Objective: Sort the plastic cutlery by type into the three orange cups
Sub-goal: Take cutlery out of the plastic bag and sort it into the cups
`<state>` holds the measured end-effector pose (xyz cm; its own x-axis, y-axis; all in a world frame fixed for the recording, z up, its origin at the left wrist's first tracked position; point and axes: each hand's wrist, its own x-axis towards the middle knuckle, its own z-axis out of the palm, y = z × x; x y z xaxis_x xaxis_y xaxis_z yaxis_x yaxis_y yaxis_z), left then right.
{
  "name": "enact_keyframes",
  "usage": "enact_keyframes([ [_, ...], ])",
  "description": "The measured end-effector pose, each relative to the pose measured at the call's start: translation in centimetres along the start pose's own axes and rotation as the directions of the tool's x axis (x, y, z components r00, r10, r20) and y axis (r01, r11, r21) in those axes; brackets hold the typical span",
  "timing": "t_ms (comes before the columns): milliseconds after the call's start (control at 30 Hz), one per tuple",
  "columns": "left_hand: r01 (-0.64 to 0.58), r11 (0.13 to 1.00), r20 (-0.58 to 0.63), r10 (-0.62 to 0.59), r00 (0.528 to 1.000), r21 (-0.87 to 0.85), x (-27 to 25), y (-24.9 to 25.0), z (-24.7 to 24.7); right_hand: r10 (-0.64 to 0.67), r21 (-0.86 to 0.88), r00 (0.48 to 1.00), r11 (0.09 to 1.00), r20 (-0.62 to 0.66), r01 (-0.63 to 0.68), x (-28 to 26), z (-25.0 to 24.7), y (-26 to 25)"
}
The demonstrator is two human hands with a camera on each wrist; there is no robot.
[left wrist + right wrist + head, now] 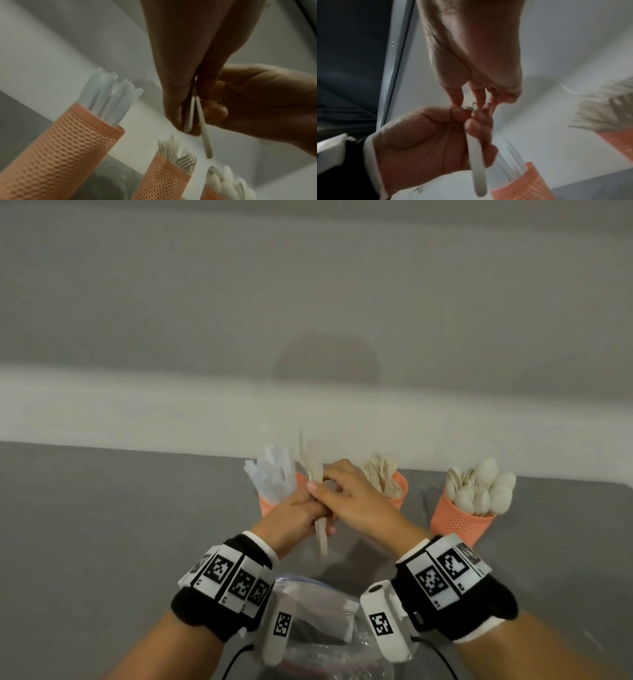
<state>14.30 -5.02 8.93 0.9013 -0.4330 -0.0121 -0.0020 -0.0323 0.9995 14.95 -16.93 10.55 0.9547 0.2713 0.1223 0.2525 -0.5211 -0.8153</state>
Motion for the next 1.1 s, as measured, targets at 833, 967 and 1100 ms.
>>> enact_keyframes([
  [833,0.029,0.966,-0.233,0.033,0.972,0.258,10.3,-3.8,6.3,0.114,-0.011,0.971,0.993,-0.210,-0.119,3.9,-9.4,11.8],
  [967,0.067,0.977,-0.318,0.002,0.948,0.204,11.5,-5.2,6.2,0.243,-0.164,0.964,0.952,-0.107,-0.258,4.8,-9.2,13.2],
  [1100,0.098,0.972,-0.350,-0.018,0.937,0.213,12.0,-5.9,5.9,0.302,-0.127,0.953,0.944,-0.032,-0.304,5.0,-9.7,13.3],
])
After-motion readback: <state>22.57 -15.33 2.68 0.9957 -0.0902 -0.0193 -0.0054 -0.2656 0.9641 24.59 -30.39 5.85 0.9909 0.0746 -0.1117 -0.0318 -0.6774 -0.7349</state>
